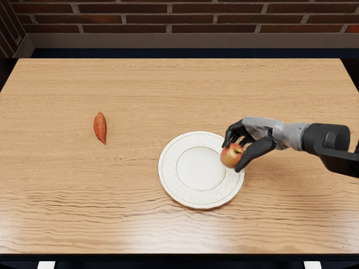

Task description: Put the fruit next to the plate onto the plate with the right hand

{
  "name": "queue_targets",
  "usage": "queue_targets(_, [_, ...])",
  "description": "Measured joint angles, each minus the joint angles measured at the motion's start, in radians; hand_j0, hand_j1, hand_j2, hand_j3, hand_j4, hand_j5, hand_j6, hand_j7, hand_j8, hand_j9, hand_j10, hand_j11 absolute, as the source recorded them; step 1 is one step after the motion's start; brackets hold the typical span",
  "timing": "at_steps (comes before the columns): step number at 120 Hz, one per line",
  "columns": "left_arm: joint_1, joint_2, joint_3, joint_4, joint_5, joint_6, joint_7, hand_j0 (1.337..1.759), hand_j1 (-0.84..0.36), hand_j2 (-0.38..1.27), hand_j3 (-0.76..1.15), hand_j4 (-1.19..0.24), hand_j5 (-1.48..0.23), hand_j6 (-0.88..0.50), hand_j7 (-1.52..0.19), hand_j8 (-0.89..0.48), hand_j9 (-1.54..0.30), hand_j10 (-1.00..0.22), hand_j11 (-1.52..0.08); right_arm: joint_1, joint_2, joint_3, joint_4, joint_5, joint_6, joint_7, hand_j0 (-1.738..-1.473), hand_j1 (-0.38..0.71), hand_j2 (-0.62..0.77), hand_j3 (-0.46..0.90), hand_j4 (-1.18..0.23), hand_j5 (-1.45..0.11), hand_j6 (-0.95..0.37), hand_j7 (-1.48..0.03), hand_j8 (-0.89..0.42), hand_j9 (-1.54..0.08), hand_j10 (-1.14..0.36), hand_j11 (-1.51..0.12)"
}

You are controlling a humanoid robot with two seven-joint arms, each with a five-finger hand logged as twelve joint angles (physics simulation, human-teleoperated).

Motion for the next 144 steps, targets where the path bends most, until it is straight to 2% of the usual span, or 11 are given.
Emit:
queue_targets(21, [0.0,0.0,0.0,0.0,0.0,0.0,0.0,1.658,0.35,0.0,0.0,0.0,0.0,0.0,0.0,0.0,0.0,0.0,0.0,0.029,0.071,-0.011,-0.013,-0.025,-0.001,-0.001,-1.658,0.38,0.54,0.0,-0.73,-1.15,-0.37,-1.03,-0.23,-1.12,-0.46,-1.1])
queue_targets(51, [0.0,0.0,0.0,0.0,0.0,0.0,0.0,1.658,0.35,0.0,0.0,0.0,0.0,0.0,0.0,0.0,0.0,0.0,0.0,0.044,0.183,-0.017,-0.037,-0.156,-0.003,-0.001,-1.658,0.39,0.56,0.0,-0.73,-1.15,-0.37,-1.03,-0.23,-1.12,-0.46,-1.1])
queue_targets(85, [0.0,0.0,0.0,0.0,0.0,0.0,0.0,1.658,0.35,0.0,0.0,0.0,0.0,0.0,0.0,0.0,0.0,0.0,0.0,0.043,0.209,-0.038,-0.046,-0.206,-0.004,0.0,-1.658,0.39,0.55,0.0,-0.73,-1.13,-0.37,-1.02,-0.23,-1.11,-0.46,-1.09])
queue_targets(95, [0.0,0.0,0.0,0.0,0.0,0.0,0.0,1.658,0.35,0.0,0.0,0.0,0.0,0.0,0.0,0.0,0.0,0.0,0.0,0.042,0.21,-0.044,-0.046,-0.207,-0.005,0.0,-1.658,0.37,0.51,0.0,-0.72,-1.1,-0.39,-1.0,-0.26,-1.08,-0.47,-1.05])
queue_targets(99, [0.0,0.0,0.0,0.0,0.0,0.0,0.0,1.658,0.35,0.0,0.0,0.0,0.0,0.0,0.0,0.0,0.0,0.0,0.0,0.041,0.21,-0.045,-0.046,-0.207,-0.005,0.0,-1.658,0.35,0.5,0.0,-0.7,-1.07,-0.39,-0.97,-0.27,-1.05,-0.48,-1.03])
queue_targets(118, [0.0,0.0,0.0,0.0,0.0,0.0,0.0,1.658,0.35,0.0,0.0,0.0,0.0,0.0,0.0,0.0,0.0,0.0,0.0,0.038,0.211,-0.047,-0.047,-0.199,-0.008,0.0,-1.658,0.24,0.21,0.0,-0.56,-0.81,-0.41,-0.76,-0.34,-0.8,-0.46,-0.79])
queue_targets(144, [0.0,0.0,0.0,0.0,0.0,0.0,0.0,1.658,0.35,0.0,0.0,0.0,0.0,0.0,0.0,0.0,0.0,0.0,0.0,0.038,0.198,-0.041,-0.054,-0.137,-0.005,0.0,-1.658,-0.02,0.05,0.0,-0.3,-0.41,-0.25,-0.4,-0.22,-0.41,-0.26,-0.41])
